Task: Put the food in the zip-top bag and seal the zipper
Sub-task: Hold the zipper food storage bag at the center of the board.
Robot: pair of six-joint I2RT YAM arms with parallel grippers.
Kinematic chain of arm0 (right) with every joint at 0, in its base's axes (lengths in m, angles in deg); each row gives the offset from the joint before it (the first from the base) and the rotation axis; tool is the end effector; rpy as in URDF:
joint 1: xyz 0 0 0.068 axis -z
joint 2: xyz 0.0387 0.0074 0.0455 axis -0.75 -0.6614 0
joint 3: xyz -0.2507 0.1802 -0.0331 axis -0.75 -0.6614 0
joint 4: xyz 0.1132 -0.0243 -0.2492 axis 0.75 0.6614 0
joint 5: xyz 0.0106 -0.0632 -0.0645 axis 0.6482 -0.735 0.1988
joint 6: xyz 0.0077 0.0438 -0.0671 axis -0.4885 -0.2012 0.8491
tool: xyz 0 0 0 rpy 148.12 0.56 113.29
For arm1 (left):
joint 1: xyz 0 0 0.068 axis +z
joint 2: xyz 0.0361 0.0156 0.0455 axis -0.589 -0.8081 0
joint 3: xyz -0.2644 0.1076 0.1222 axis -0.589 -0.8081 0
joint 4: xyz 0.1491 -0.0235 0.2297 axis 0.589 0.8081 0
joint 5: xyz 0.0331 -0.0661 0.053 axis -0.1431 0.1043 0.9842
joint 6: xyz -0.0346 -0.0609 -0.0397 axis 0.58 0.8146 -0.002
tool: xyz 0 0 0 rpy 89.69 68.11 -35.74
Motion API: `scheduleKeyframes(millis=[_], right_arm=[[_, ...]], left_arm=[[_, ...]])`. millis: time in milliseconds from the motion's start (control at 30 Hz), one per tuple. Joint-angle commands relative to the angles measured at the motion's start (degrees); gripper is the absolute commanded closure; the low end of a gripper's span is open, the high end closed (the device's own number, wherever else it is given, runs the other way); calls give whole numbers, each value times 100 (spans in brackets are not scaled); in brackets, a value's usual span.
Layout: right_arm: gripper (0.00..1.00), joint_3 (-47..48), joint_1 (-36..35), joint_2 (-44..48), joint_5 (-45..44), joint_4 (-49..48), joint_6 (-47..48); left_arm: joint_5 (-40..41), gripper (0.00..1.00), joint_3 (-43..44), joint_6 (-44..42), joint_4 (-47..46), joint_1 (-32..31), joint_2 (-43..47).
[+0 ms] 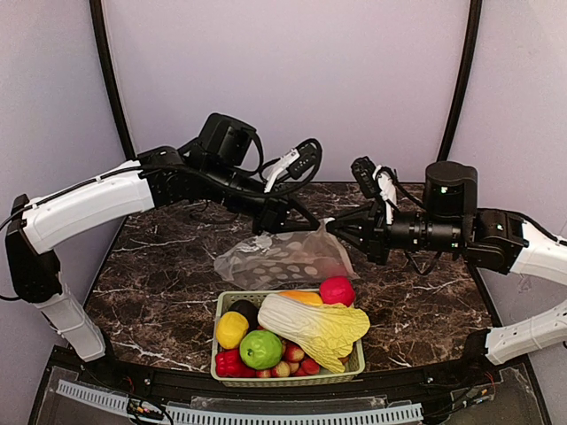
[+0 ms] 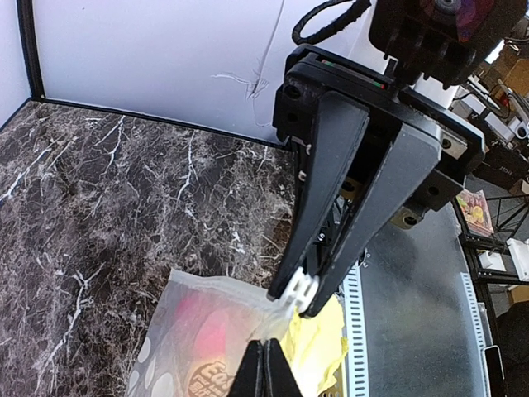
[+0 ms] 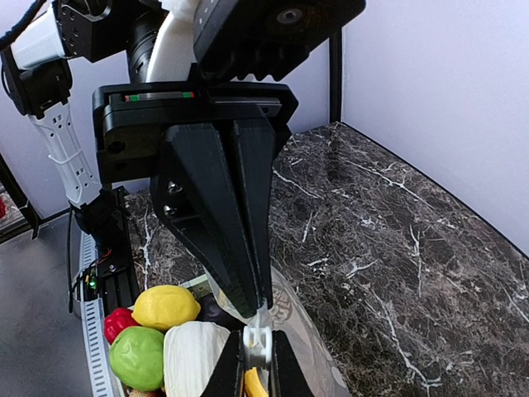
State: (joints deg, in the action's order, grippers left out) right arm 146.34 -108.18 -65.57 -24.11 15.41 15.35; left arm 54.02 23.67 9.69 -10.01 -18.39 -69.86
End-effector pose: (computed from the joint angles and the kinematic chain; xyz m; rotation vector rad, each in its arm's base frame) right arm 0.1284 0.2328 0.3931 -0.9257 1.6516 0.8903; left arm 0.2087 -0.3617 0.4205 1.3644 1.6552 -1.1824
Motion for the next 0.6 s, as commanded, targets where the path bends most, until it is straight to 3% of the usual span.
scheduleKeyframes(millis=[0,567], right_arm=[[100,10,63,-62,-37,-112,-128],[100,-63,80,-198,168,-120,-223]], left_arm=[[100,99,-147,95,-91,-5,331],[451,99,-523,359,-572,-3,706]])
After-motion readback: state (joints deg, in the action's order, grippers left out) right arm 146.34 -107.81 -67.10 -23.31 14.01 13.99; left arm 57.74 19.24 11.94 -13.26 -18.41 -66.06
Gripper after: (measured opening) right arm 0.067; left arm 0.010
